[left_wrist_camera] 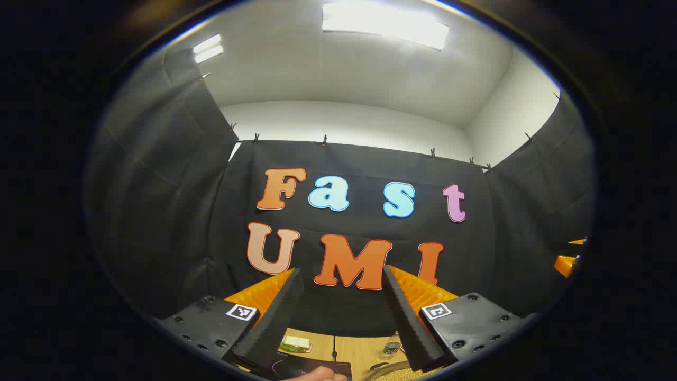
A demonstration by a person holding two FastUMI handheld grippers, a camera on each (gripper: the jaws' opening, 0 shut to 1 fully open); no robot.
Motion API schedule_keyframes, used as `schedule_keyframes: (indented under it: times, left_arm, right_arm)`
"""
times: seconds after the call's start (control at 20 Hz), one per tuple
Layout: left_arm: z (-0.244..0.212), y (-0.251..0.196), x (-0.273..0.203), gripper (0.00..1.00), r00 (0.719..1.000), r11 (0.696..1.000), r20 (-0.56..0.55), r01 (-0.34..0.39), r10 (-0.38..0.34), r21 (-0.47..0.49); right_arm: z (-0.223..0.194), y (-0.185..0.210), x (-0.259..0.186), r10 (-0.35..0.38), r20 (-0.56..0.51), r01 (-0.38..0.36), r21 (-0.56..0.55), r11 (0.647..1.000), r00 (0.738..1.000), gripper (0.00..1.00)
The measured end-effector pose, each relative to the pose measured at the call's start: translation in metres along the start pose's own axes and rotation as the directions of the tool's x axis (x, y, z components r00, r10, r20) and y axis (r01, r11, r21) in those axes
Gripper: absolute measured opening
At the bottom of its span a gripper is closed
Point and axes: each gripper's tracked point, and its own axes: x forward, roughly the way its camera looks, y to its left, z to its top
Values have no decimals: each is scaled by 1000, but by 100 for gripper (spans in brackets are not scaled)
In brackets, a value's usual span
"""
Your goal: First push the handle of the pot to place it horizontally, then grasp the pot with both hands and set it on the induction cooktop.
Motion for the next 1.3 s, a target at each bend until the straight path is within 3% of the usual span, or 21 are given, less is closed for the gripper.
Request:
schedule_keyframes:
  times: [0.65,1.05,1.3]
  left_arm:
    - [27,15,-10,97,996,998,91,-26,21,55]
    - [36,21,-17,98,996,995,84,-44,36,94]
    - [25,34,-15,98,996,994,66,-67,62,83]
  right_arm:
    - [11,1,5,11,17,-12,33,999,1000,95]
    - [24,10,6,20,34,-21,21,1000,999,95]
    - [9,21,4,49,8,-49,37,998,999,95]
